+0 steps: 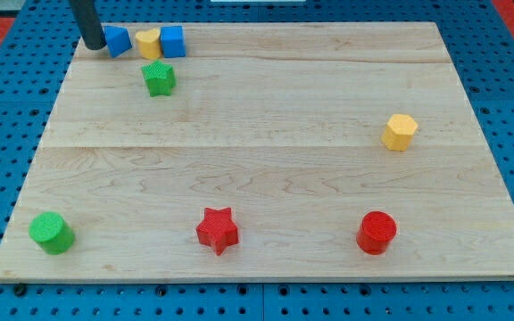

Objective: Push the triangle closely to the heart

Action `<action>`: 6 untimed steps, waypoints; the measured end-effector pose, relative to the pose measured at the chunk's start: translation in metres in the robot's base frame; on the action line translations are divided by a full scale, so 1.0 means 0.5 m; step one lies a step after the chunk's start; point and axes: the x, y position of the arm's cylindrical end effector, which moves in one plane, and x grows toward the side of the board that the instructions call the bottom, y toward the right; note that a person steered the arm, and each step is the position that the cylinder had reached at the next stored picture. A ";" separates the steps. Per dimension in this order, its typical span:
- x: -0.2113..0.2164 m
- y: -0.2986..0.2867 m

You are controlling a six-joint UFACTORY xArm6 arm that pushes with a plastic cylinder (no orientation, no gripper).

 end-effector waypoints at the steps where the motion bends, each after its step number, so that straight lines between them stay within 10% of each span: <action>1: -0.007 -0.035; 4: 0.440 0.234; 6: 0.297 -0.108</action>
